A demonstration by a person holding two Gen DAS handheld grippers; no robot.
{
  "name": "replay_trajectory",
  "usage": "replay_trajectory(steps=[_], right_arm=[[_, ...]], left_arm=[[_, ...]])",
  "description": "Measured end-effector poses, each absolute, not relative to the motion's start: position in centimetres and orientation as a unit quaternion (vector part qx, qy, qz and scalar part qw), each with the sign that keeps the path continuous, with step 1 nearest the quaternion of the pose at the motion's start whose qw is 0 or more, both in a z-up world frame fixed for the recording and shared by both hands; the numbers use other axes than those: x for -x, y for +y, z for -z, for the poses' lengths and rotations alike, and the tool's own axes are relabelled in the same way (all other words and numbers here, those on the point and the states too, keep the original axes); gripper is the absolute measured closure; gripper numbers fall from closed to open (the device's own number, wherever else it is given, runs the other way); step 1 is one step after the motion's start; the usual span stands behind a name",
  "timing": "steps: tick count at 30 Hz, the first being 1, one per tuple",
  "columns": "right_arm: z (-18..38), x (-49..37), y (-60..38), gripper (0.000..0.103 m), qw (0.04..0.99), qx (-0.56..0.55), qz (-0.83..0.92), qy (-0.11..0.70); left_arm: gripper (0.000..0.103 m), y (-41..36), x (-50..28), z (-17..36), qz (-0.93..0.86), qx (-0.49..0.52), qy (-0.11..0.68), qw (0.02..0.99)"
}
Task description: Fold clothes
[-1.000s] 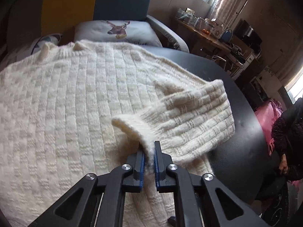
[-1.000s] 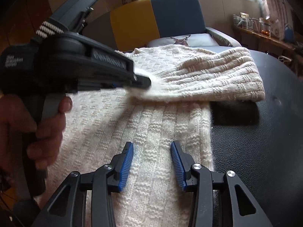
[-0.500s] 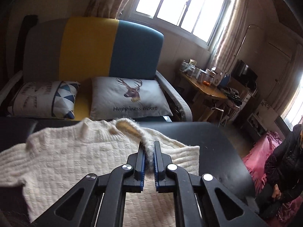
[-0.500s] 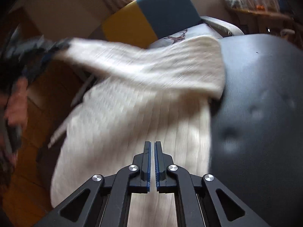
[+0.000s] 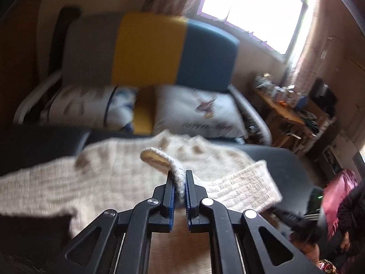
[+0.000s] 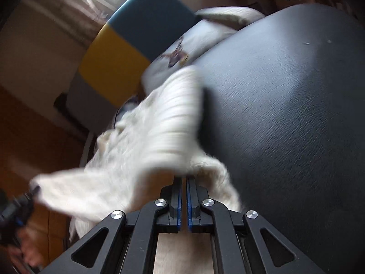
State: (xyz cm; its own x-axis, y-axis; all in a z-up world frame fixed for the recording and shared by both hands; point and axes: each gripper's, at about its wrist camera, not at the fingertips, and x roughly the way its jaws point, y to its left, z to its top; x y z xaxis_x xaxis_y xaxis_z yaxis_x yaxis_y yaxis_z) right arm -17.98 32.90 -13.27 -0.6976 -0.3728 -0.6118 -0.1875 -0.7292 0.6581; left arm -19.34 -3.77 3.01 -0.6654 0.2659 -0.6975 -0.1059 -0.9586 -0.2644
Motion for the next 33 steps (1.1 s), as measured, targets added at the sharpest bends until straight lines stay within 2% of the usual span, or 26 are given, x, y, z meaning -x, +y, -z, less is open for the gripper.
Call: replay_trajectory(steps=[5, 12, 20, 25, 27, 30, 33], right_arm=[[14.0, 17.3, 34.6, 0.099, 0.046, -0.382, 0.832, -0.401], [11.9, 19.1, 30.4, 0.099, 0.084, -0.391, 0.854, -0.333], [11.5, 19.5, 33.8, 0.099, 0.005, -0.343, 0.848, -0.405], [14.5, 18.6, 36.5, 0.103, -0.042, -0.344, 0.812, -0.469], [15.7, 18.0, 37.0, 0.103, -0.029, -0.327, 0.803, -0.498], [15.3, 17.9, 36.4, 0.103, -0.021, -0.323, 0.828, -0.458], [15.6, 17.9, 36.5, 0.103, -0.015, -0.317, 0.828, -0.463]], left_arm=[[0.097, -5.4, 20.2, 1.1, -0.895, 0.429, -0.098, 0.076], [0.097, -6.7, 20.8, 1.5, -0.895, 0.425, -0.115, 0.077], [0.096, -5.8, 20.7, -0.9, -0.903, 0.402, -0.099, 0.111], [0.096, -4.1, 20.5, 0.1, -0.898, 0.408, -0.088, 0.143], [0.096, -4.0, 20.5, 1.0, -0.896, 0.413, -0.085, 0.137], [0.096, -4.6, 20.6, 2.1, -0.897, 0.415, -0.092, 0.121], [0.096, -5.1, 20.7, 3.1, -0.898, 0.417, -0.100, 0.104]])
